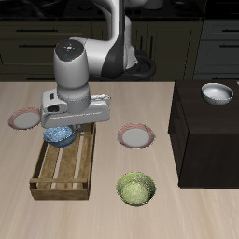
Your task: Stack the blue bowl on the green bowl
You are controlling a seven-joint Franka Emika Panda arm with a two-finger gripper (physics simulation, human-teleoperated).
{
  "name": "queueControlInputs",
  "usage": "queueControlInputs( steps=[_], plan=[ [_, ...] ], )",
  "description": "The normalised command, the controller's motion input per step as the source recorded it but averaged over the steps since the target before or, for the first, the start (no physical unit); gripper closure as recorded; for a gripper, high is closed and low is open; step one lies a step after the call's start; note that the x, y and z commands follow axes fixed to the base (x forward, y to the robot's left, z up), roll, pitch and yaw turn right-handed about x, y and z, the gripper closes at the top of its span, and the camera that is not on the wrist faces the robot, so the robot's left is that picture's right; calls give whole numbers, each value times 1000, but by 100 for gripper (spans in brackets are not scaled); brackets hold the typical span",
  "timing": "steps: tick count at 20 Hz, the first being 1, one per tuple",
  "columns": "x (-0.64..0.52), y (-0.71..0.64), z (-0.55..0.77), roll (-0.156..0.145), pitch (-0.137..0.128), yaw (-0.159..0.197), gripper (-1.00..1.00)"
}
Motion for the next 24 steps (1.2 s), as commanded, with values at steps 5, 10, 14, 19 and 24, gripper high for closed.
queueControlInputs(
  steps=[5, 10, 14, 19, 24],
  plan=[
    [33, 19, 725, -12, -104, -17, 100],
    [25, -1, 481, -4, -55, -17, 100],
    [74, 105, 408, 4, -41, -18, 100],
    [178, 101, 174, -2, -16, -5, 100],
    [174, 192, 122, 7, -9, -7, 100]
  ],
)
